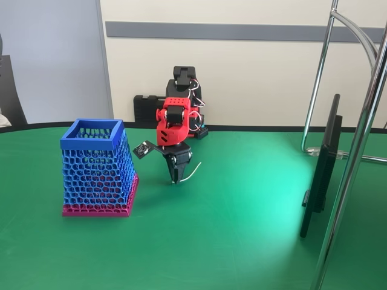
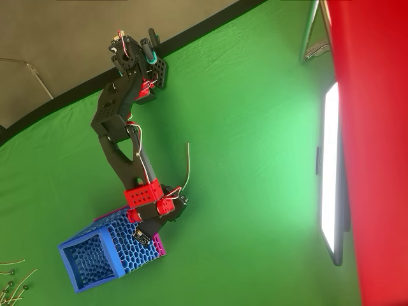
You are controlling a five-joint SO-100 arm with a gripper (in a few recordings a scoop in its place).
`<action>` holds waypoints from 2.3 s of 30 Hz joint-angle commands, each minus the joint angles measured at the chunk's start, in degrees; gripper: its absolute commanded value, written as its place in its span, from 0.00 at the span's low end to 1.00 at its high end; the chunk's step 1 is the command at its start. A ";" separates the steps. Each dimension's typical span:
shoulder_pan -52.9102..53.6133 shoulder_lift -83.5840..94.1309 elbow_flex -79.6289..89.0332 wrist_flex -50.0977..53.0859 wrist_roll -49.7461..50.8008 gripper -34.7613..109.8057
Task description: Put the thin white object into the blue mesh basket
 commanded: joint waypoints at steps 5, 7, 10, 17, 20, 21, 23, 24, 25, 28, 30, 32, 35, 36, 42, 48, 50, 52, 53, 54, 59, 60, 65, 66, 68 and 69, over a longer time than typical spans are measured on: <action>-0.44 0.09 -0.70 0.09 0.18 0.31; -0.44 0.09 -0.70 0.09 -0.09 0.31; -0.35 0.00 -0.79 0.62 -0.53 0.31; 0.62 -0.62 -1.14 1.58 -1.67 0.29; 1.14 -0.79 -1.41 1.67 -1.93 0.27; 1.23 -0.88 -1.58 1.67 -2.11 0.27; 1.32 -0.97 -2.11 1.67 -2.29 0.26; 1.41 -1.05 -2.55 1.67 -2.29 0.26; 1.41 -1.05 -2.99 1.67 -2.20 0.26; 1.32 -0.79 -4.75 1.67 -2.02 0.26; 1.32 -0.53 -6.24 1.67 -1.93 0.26; 1.23 -0.26 -7.47 1.67 -1.67 0.25; 1.23 0.26 -8.96 1.67 -1.05 0.24; 1.23 0.44 -9.23 1.67 -0.88 0.24; 1.14 2.72 -12.04 2.20 -0.09 0.24; 2.02 5.98 -16.61 2.37 -4.39 0.24; 2.37 6.42 -19.25 2.37 -4.75 0.24; 2.55 7.03 -21.71 2.37 -5.19 0.24; 2.64 7.47 -22.94 2.37 -5.36 0.24; 2.72 7.91 -24.26 2.37 -5.89 0.24; 3.96 9.76 -32.17 1.14 -9.49 0.24; 4.22 10.20 -33.75 0.44 -10.63 0.24; 6.06 12.57 -39.73 -3.87 -17.31 0.24; 6.42 13.01 -41.13 -4.39 -18.81 0.24; 7.12 13.97 -43.33 -5.98 -21.97 0.24; 7.56 14.50 -44.21 -6.86 -23.55 0.24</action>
